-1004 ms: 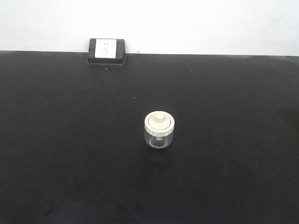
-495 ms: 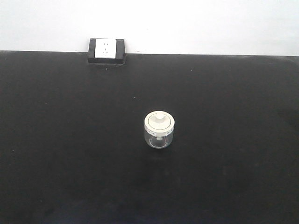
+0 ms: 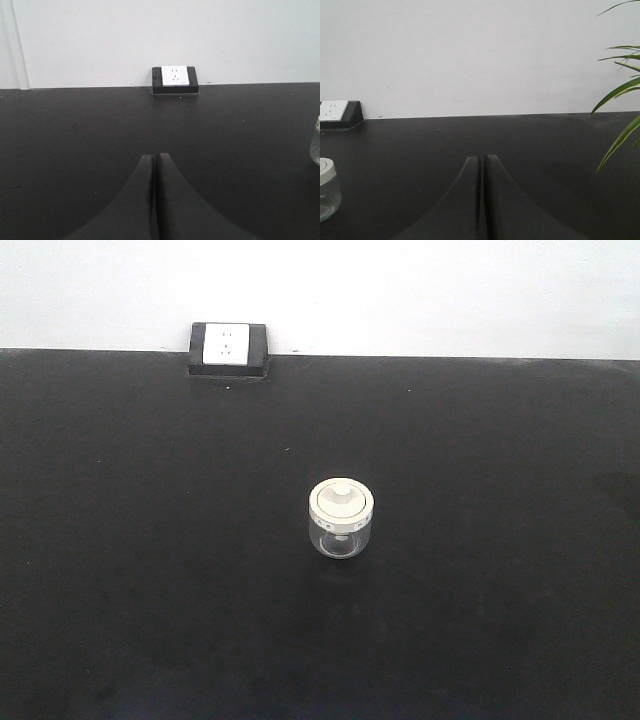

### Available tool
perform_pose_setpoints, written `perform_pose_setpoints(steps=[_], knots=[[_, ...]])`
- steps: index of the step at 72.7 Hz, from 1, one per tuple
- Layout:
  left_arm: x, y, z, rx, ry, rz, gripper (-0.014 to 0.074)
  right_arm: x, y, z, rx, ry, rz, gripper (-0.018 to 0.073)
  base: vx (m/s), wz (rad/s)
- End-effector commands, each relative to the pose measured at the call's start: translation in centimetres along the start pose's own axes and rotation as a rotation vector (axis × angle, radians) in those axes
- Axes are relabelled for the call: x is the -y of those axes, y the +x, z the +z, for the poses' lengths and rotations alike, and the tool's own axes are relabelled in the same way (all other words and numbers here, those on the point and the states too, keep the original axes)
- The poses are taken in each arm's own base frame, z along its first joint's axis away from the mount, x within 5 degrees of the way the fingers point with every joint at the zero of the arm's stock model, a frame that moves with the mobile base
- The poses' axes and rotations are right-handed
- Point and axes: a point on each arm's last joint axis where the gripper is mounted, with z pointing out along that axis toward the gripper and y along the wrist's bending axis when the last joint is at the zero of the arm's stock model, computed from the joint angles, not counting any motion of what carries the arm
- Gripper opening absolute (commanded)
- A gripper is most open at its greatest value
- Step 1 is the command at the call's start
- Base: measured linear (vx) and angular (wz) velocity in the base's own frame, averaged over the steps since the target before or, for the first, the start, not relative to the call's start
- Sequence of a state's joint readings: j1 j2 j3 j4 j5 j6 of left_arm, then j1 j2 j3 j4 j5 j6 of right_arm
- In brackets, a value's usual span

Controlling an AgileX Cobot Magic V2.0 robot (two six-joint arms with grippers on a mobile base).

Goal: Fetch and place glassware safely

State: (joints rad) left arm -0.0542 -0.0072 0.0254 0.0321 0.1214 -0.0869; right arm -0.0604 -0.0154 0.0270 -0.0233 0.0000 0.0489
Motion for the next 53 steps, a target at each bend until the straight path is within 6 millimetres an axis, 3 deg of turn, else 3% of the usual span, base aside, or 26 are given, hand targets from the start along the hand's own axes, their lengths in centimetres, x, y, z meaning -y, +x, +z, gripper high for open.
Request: perform_pose_setpoints(steps=[1,53], knots=[[-0.01,0.23,0.02,0.065,0.003,-0.012,-0.0007,0.00,-0.08,-0.02,0.066,0.000,-0.017,-0.0008,0.00,0.00],[-0.01,0.23,0.02,0.065,0.003,-0.012,-0.0007,0.00,-0.08,-0.02,0.066,0.000,-0.017,-0.0008,0.00,0.00]])
